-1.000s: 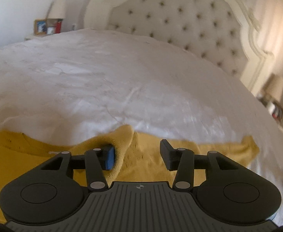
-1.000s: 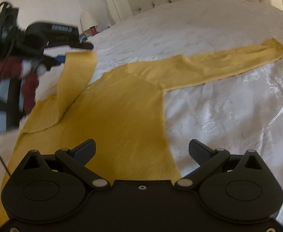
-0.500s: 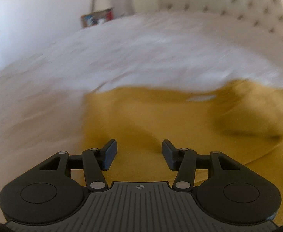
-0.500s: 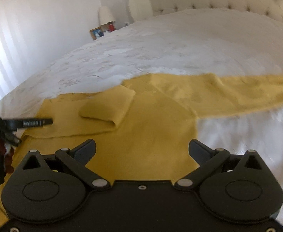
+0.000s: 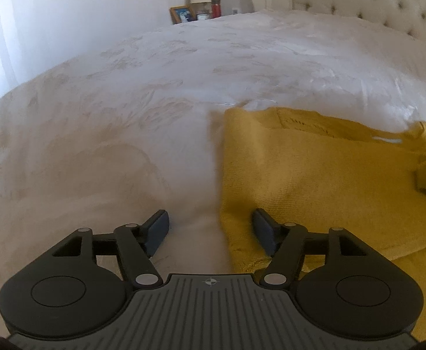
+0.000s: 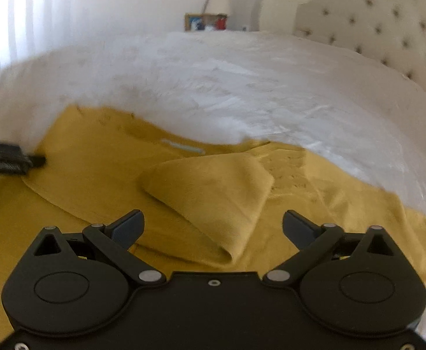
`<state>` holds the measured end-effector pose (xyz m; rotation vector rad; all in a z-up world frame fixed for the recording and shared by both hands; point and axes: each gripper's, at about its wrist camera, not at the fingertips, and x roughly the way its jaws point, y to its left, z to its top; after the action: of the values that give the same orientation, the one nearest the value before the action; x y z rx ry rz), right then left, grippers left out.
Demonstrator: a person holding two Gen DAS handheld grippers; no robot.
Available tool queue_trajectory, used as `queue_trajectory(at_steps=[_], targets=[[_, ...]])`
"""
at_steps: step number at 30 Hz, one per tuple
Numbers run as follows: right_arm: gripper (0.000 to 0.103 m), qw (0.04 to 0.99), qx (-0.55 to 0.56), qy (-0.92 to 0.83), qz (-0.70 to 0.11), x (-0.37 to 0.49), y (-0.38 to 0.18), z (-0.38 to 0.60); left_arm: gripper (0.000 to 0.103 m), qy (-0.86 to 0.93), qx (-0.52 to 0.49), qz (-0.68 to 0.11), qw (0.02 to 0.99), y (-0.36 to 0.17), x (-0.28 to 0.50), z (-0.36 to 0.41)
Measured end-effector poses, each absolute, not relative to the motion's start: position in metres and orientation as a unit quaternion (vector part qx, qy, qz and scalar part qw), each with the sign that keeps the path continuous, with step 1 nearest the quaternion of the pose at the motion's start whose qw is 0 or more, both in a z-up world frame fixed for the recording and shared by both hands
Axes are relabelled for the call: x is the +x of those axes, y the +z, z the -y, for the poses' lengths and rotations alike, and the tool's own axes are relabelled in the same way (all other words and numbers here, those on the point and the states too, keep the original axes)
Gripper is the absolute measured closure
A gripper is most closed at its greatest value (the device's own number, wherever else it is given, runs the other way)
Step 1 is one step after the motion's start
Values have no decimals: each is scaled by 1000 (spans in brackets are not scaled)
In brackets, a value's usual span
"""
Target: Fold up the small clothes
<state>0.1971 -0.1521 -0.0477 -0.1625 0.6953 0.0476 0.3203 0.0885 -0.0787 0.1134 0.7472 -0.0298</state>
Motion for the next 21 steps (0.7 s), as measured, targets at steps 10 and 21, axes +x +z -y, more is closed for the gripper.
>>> queue_trajectory(at_steps=[10,21], targets=[[17,922,46,-174,-344,191,-38,261,34,-20,31,-366,930,-80,319,-97],[16,927,63,-152,-336,178,-35,267,34,-22,29,-366,930,-80,319,-98]])
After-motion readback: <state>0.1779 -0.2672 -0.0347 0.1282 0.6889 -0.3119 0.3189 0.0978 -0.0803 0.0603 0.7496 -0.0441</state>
